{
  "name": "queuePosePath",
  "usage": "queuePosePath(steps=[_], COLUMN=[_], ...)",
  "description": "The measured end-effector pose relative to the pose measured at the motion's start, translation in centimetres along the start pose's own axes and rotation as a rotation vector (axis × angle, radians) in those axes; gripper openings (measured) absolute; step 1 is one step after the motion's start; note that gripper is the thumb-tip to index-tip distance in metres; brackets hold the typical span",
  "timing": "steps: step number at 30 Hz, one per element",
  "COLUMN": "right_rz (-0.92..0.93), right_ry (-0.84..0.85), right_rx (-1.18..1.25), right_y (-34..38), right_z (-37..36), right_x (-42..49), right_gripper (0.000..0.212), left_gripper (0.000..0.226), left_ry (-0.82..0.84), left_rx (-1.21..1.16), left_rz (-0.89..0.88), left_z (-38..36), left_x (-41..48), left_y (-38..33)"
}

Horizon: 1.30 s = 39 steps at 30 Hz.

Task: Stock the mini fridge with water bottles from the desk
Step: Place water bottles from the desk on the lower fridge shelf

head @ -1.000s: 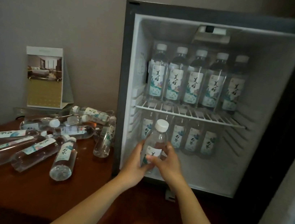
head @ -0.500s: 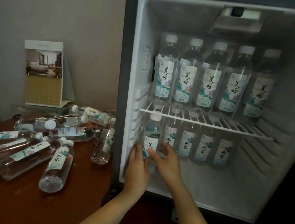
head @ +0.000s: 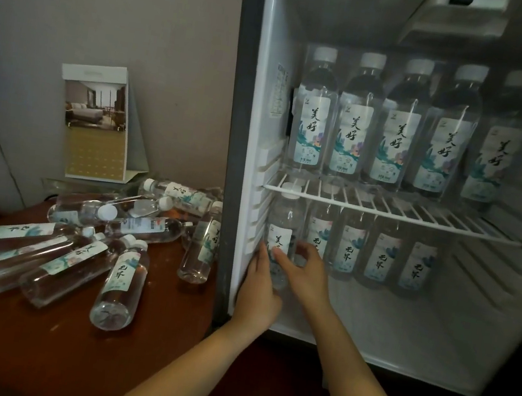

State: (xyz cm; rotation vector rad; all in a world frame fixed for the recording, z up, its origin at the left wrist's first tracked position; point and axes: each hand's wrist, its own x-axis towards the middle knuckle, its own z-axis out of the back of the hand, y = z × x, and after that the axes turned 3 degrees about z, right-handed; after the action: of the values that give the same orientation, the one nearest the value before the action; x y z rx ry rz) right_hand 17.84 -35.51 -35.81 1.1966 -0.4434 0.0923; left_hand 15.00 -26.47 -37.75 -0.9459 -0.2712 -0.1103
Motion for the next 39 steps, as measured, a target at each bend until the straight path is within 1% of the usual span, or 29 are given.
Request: queuePosePath(steps=[4, 9, 12, 15, 17, 19, 22, 24, 27, 30, 33, 36, 39], right_rz=[-0.005, -0.025, -0.046, -0.104, -0.145, -0.166, -0.185, -0.205, -0.207, -0.165, -0.159, -0.196, -0.206], right_ry=[0.001, 0.017, 0.034, 0.062, 0.077, 0.083, 0.089, 0.088, 0.105, 0.135, 0.157, 0.154, 0.161], right_rx=[-0.033, -0.067, -0.069, -0.059, -0.035, -0.034, -0.058, -0.030, 0.060, 0.122, 0.129, 0.119, 0.161], right_y=[0.2, 0.6, 0.8, 0.7, 0.5, 0.5, 0.8, 1.4, 2.7, 4.3, 5.6, 6.9, 8.6], right_z=[0.0, 0.1, 0.2, 0.3, 0.4, 0.7, 1.2, 1.5, 1.7, 2.0, 2.3, 2.6, 2.9], right_x=[0.4, 0.5, 0.5, 0.3, 0.0, -0.5, -1.1, -1.6, -2.8, -4.3, -5.5, -6.4, -7.9], right_gripper=[0.053, 0.052, 0.055, 0.057, 0.053, 0.050, 0.050, 0.045, 0.028, 0.020, 0.012, 0.017, 0.020], left_gripper=[0.083, 0.079, 0.076, 0.073, 0.072, 0.073, 0.073, 0.072, 0.074, 0.070, 0.058, 0.042, 0.035], left_ry=[0.063, 0.044, 0.072, 0.123, 0.158, 0.199, 0.286, 0.341, 0.368, 0.365, 0.290, 0.176, 0.064], left_rx=[0.018, 0.085, 0.093, 0.110, 0.114, 0.070, 0.014, -0.023, -0.098, -0.157, -0.173, -0.209, -0.260], left_rz=[0.020, 0.072, 0.069, 0.071, 0.066, 0.050, 0.049, 0.066, 0.080, 0.078, 0.033, -0.002, -0.020], left_z=[0.5, 0.6, 0.6, 0.9, 1.2, 1.6, 2.3, 2.6, 3.1, 3.8, 4.7, 5.8, 7.1], left_x=[0.5, 0.3, -0.1, -0.4, -0.7, -1.0, -1.8, -2.5, -3.7, -4.8, -5.8, -6.5, -7.4], left_y=[-0.3, -1.3, -1.4, -1.2, -0.9, -0.8, -1.0, -1.2, -1.7, -2.1, -2.1, -1.9, -1.8])
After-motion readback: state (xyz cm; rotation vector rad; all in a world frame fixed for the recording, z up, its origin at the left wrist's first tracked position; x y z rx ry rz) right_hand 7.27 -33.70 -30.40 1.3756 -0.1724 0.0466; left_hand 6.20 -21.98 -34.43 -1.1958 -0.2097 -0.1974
